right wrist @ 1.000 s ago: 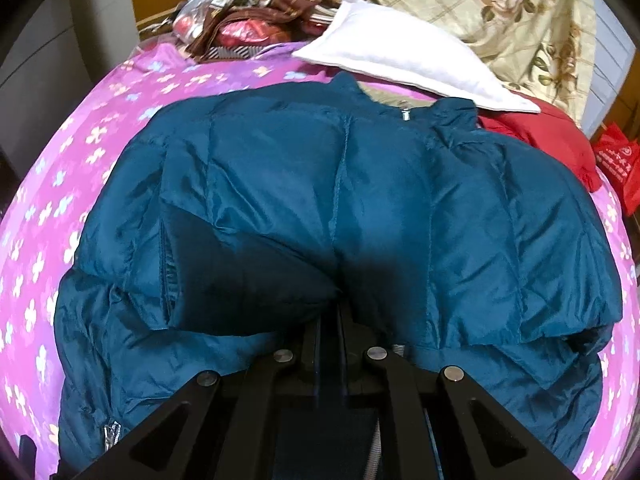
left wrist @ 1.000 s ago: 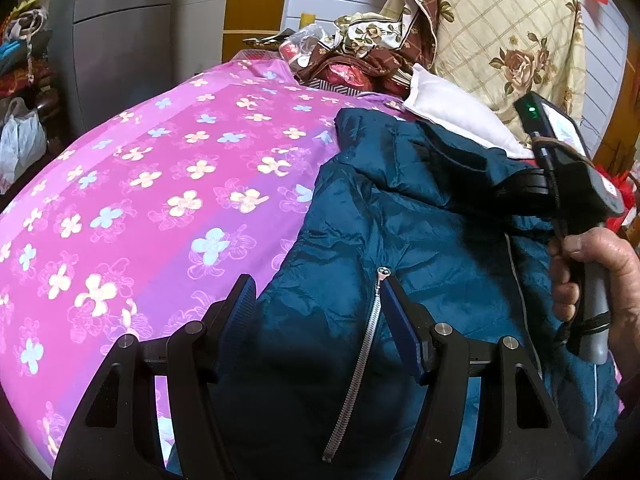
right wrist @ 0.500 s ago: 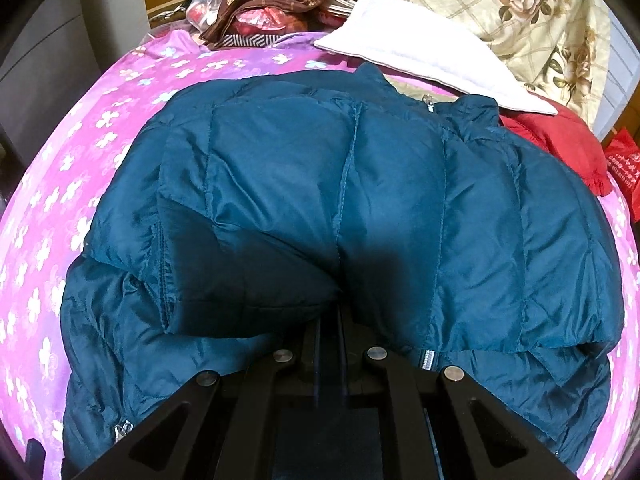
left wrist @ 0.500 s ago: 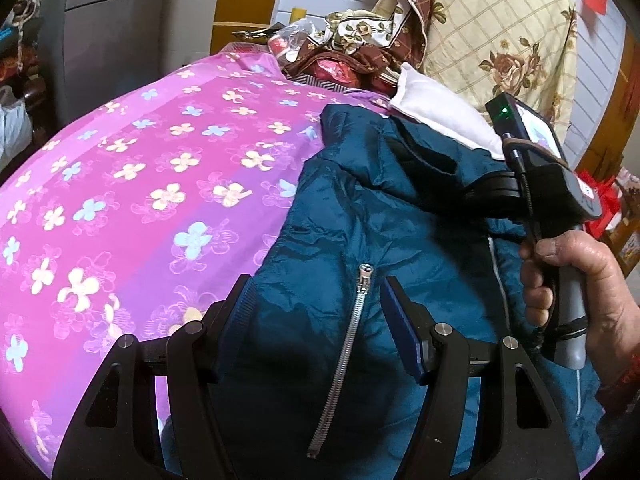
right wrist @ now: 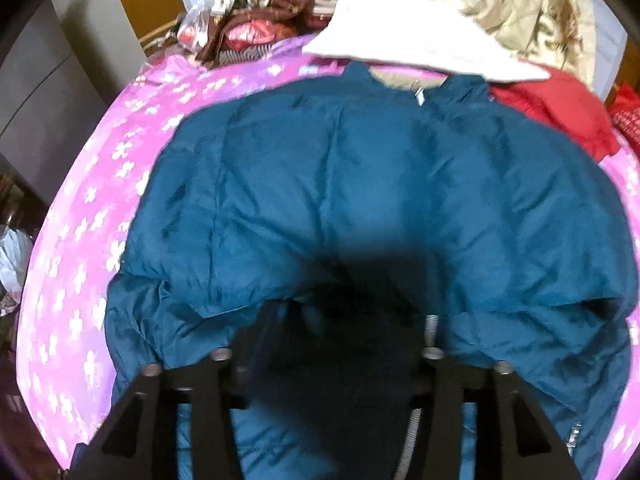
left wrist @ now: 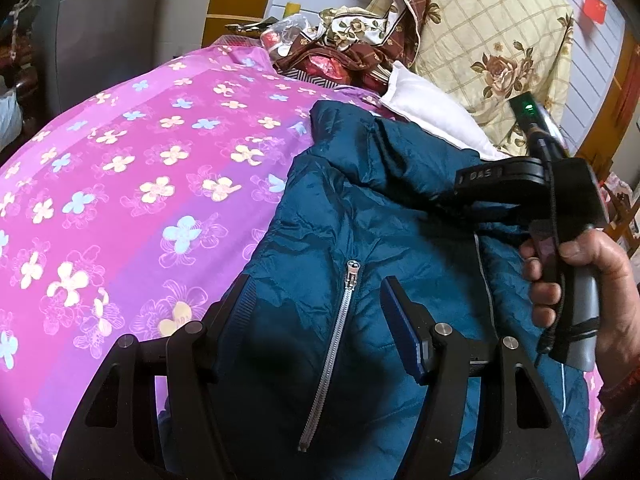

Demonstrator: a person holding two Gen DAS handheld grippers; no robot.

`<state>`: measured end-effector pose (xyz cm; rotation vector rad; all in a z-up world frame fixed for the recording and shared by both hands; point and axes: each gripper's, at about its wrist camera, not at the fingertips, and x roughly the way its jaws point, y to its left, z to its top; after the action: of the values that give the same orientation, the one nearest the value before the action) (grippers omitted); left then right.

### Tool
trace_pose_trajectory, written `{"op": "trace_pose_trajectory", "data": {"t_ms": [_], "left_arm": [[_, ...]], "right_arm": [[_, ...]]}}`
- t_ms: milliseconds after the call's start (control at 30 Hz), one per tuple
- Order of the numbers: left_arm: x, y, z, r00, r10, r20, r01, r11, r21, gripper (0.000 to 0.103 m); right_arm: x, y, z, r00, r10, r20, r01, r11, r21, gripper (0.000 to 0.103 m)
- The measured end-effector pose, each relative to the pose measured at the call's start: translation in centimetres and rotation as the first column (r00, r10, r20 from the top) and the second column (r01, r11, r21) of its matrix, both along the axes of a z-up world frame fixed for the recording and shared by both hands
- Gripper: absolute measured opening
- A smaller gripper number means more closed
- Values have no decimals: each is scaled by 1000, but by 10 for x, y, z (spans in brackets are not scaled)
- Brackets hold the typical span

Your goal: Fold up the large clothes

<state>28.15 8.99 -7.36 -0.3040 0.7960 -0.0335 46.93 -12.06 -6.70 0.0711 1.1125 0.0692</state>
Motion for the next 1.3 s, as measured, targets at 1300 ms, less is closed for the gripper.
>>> {"op": "trace_pose_trajectory", "data": {"t_ms": [1300], "left_arm": [[10,14,-8,998,16,-65,-20,998,-64,65]], "right_arm": [[42,42,-13,991,29,131,4,970,-245,56]]}}
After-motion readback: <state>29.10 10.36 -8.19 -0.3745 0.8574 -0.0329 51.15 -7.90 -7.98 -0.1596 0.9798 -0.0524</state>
